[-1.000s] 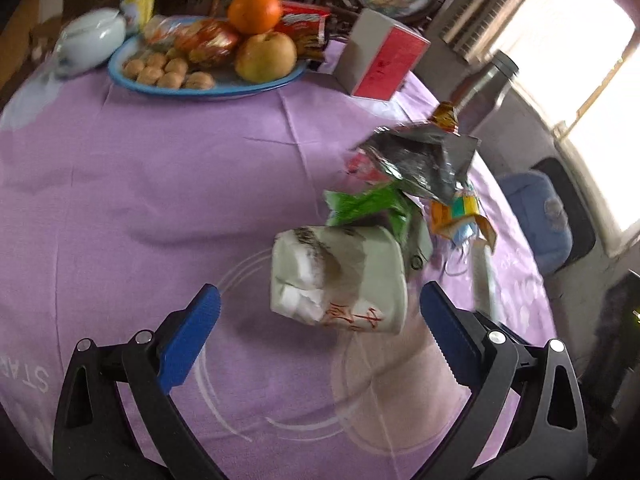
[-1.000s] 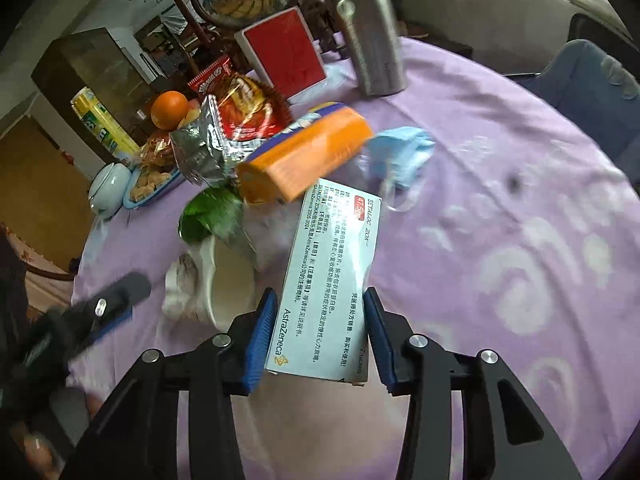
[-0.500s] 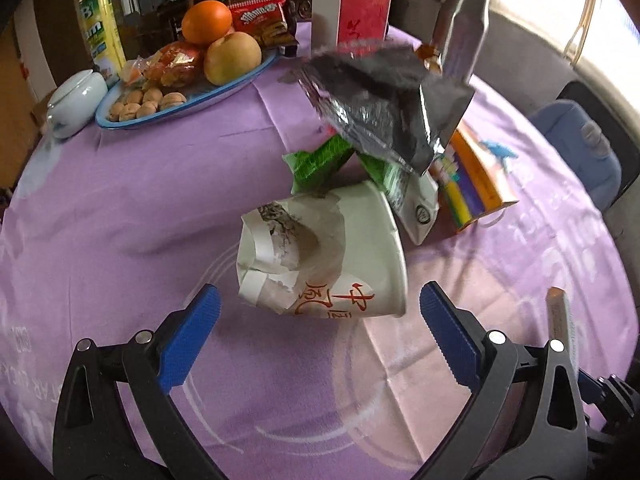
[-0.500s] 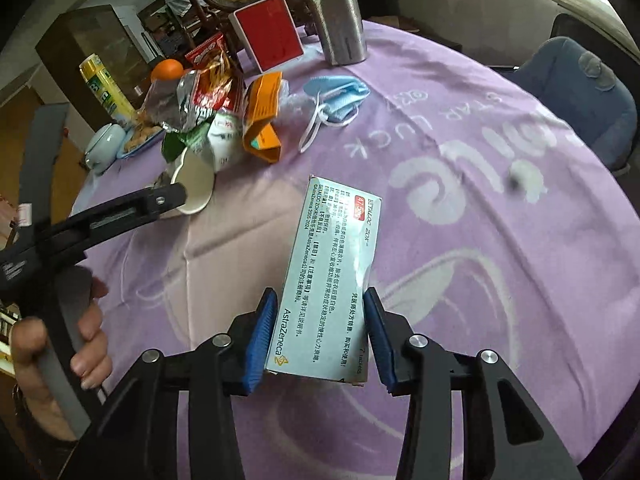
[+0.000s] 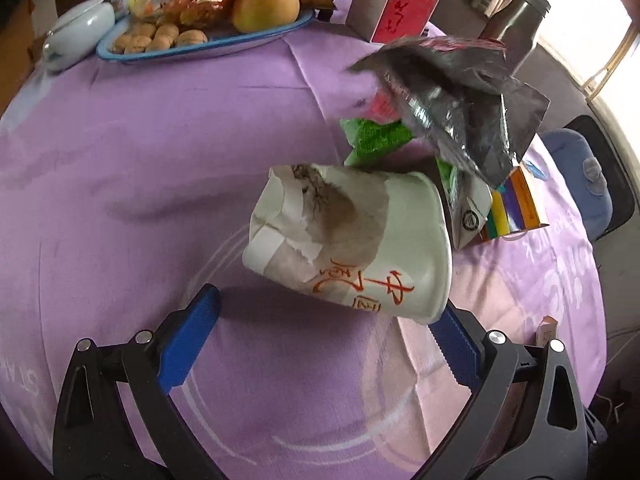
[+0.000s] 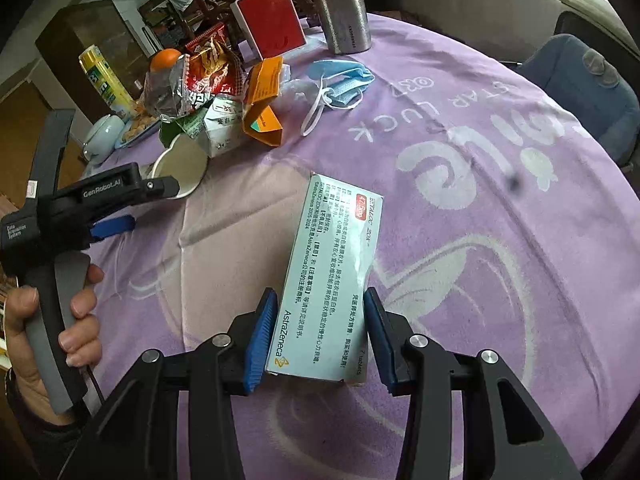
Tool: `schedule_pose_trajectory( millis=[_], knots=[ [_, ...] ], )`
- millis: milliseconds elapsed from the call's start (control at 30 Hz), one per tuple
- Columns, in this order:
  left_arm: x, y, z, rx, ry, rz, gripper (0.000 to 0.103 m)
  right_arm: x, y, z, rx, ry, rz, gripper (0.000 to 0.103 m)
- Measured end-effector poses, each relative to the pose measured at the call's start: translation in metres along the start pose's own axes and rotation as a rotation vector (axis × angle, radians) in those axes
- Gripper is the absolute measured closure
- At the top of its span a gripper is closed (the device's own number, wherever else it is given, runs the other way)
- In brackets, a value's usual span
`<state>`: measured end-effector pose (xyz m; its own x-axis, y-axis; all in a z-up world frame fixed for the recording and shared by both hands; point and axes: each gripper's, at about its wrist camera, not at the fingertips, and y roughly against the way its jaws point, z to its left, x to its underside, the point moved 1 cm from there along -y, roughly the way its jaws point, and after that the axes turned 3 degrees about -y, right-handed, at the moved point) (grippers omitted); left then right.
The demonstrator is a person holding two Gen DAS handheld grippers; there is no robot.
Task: Collect trash
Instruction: 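Grasp the white medicine box with the right tool while the left tool grasps the white paper cup, then carry the paper cup and medicine box over to the red wastebasket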
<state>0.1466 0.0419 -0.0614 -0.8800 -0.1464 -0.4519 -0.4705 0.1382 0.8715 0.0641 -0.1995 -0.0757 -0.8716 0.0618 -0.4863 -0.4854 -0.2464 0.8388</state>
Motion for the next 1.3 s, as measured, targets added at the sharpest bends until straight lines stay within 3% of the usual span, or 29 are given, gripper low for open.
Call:
schedule_pose_trajectory(
  millis=[300, 333, 367, 400, 533, 700, 767, 933, 1033, 1167, 1300],
  knots=[
    [-0.001, -0.01, -0.013, -0.08, -0.081, -0.037, 0.007, -0.004, -0.006, 0.013, 0.041, 0.049, -0.01, 0.047],
    [-0.001, -0.01, -0.015, -0.088, -0.091, -0.041, 0.013, -0.003, -0.006, 0.014, 0.053, 0.06, -0.013, 0.048],
    [-0.001, -0.01, -0.017, -0.097, -0.105, -0.045, 0.024, -0.002, -0.006, 0.017, 0.078, 0.077, -0.02, 0.056],
    [0.0, -0.009, -0.024, -0.096, -0.115, -0.042, 0.024, -0.001, -0.006, 0.018, 0.087, 0.085, -0.024, 0.056],
    [-0.004, -0.001, -0.022, -0.081, -0.09, -0.044, 0.024, 0.002, -0.001, 0.016, 0.066, 0.063, -0.039, 0.056],
    [-0.006, 0.026, -0.015, -0.093, -0.036, -0.102, 0.025, 0.007, 0.012, 0.008, 0.041, 0.037, -0.066, 0.056],
    [-0.005, 0.036, -0.014, -0.087, -0.018, -0.117, 0.032, 0.01, 0.02, 0.003, 0.034, 0.024, -0.081, 0.056],
    [-0.001, 0.052, -0.027, -0.074, -0.04, -0.151, 0.032, 0.024, 0.04, -0.013, 0.027, 0.002, -0.12, 0.056],
    [0.005, 0.06, -0.035, -0.003, -0.056, -0.148, 0.033, 0.028, 0.047, -0.021, 0.028, -0.009, -0.133, 0.056],
    [0.009, 0.087, -0.043, 0.192, -0.103, -0.169, 0.033, 0.03, 0.054, -0.028, 0.02, -0.028, -0.154, 0.056],
    [0.015, 0.106, -0.051, 0.301, -0.15, -0.188, 0.033, 0.032, 0.058, -0.031, 0.008, -0.035, -0.169, 0.056]
  ],
)
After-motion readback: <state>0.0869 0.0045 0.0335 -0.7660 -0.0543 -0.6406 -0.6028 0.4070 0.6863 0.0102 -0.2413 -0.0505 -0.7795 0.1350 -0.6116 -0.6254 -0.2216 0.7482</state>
